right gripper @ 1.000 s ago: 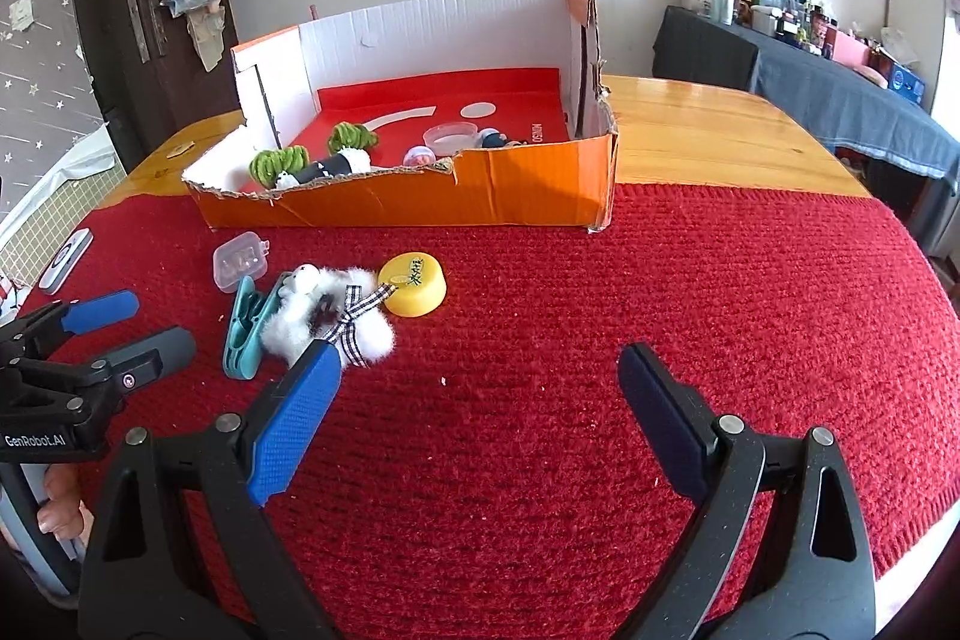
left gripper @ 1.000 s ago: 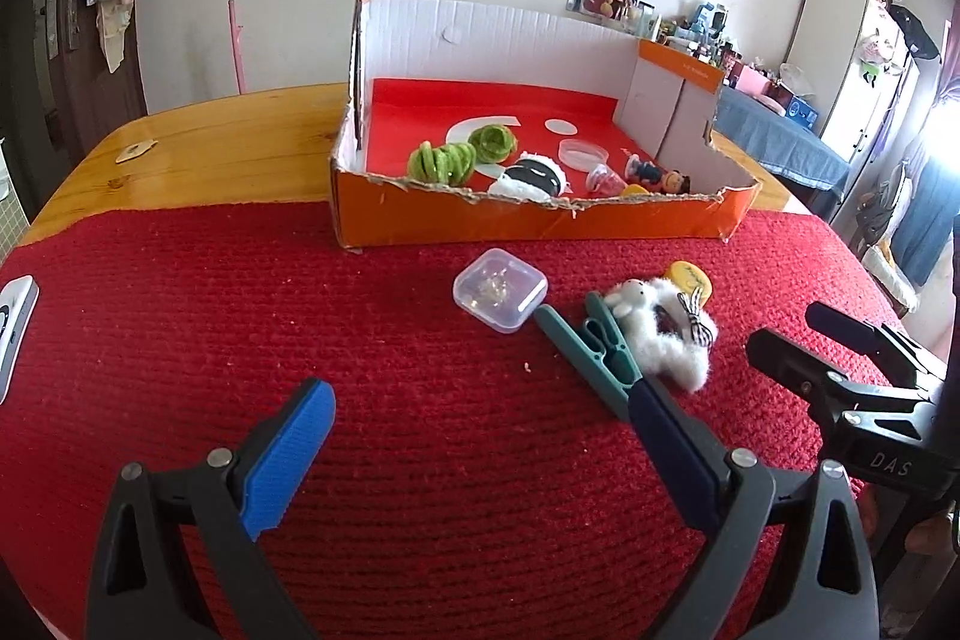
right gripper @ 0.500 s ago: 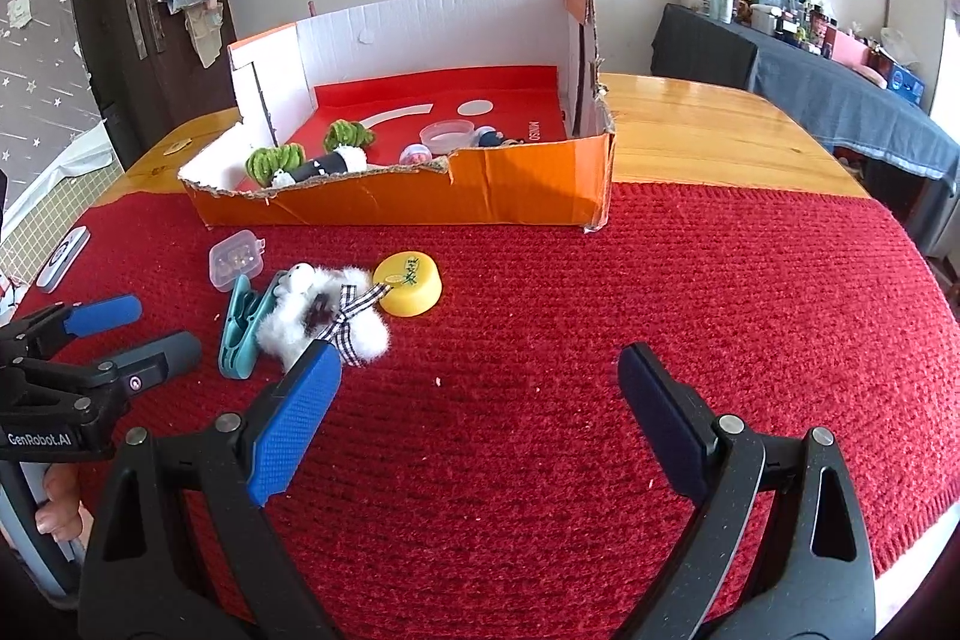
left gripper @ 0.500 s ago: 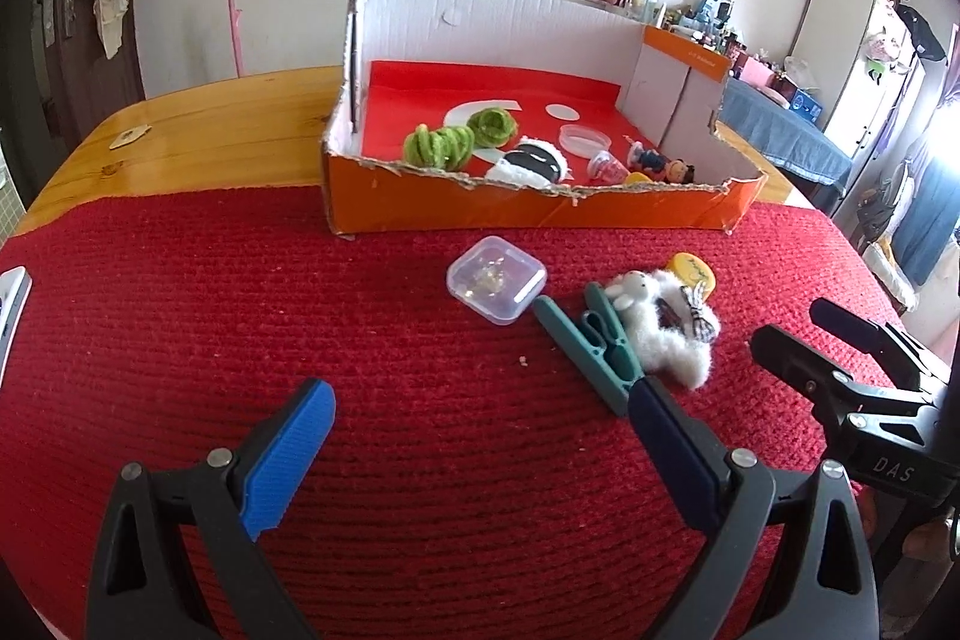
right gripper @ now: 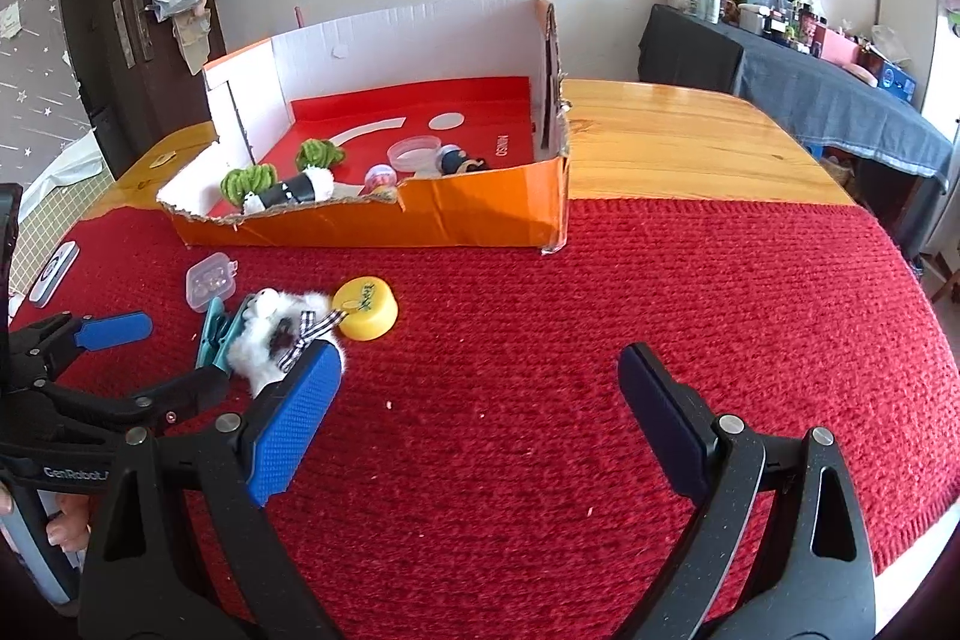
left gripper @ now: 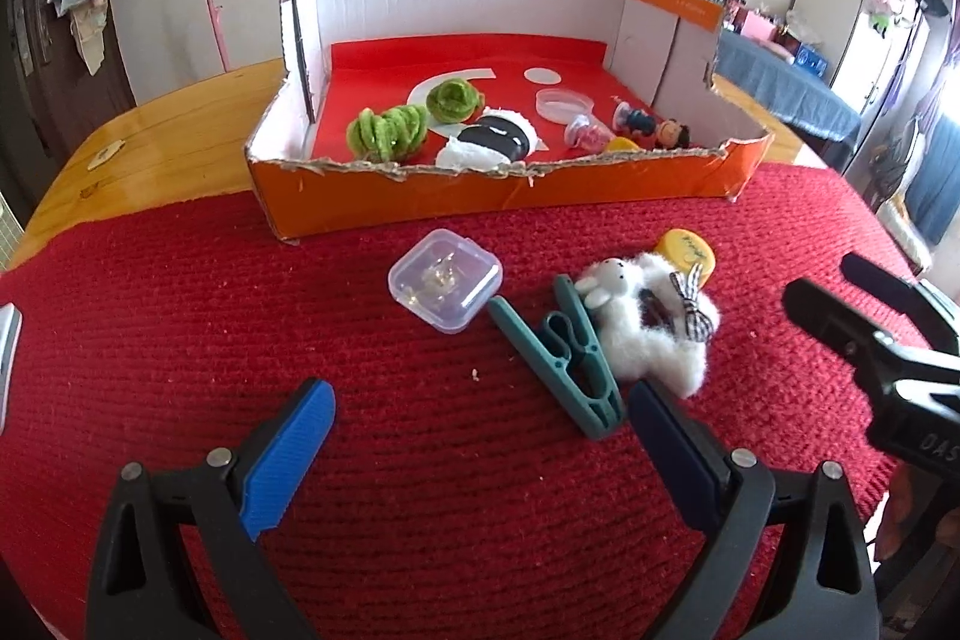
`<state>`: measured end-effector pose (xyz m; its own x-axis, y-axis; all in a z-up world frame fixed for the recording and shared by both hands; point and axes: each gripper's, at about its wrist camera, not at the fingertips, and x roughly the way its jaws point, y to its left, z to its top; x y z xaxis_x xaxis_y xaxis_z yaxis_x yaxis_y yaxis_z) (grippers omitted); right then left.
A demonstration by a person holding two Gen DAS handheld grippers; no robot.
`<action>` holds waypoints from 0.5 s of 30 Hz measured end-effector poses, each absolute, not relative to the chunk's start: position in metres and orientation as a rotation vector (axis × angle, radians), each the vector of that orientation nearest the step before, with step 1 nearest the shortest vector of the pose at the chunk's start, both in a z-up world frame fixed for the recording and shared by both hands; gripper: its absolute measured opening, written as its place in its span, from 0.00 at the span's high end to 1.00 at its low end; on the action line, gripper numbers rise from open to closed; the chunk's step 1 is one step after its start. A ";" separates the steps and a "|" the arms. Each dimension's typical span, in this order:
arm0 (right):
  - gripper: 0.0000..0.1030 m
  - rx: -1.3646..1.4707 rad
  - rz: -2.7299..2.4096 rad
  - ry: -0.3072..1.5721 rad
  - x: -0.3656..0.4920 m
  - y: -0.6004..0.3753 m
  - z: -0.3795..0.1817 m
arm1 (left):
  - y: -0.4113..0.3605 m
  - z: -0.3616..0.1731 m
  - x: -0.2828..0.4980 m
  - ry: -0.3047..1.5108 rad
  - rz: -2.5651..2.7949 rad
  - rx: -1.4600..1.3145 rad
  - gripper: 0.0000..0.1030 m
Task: Organize objects
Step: 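Move the left tool to the teal clothespin while the right tool approaches the yellow cap, then close the left tool on the teal clothespin while the right tool grasps the yellow cap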
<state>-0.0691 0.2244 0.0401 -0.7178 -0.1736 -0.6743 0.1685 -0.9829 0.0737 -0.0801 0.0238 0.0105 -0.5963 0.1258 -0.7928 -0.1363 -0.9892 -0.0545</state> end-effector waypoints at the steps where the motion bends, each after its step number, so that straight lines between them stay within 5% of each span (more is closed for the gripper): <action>1: 0.08 1.081 -2.751 -0.015 -0.069 0.225 0.040 | 0.024 0.010 -0.080 0.032 2.688 -1.333 0.03; 11: 0.08 1.100 -2.623 0.071 -0.085 0.221 0.040 | 0.001 0.010 -0.080 0.056 2.707 -1.337 0.04; 15: 0.08 1.119 -2.547 0.165 -0.102 0.216 0.039 | 0.011 0.011 -0.078 0.130 2.666 -1.299 0.15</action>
<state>-0.1017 0.2161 0.0394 -0.6252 -0.2715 -0.7317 0.3638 -0.9308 0.0346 -0.0784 0.0109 0.0113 -0.6050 0.1168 -0.7876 -0.1930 -0.9812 0.0027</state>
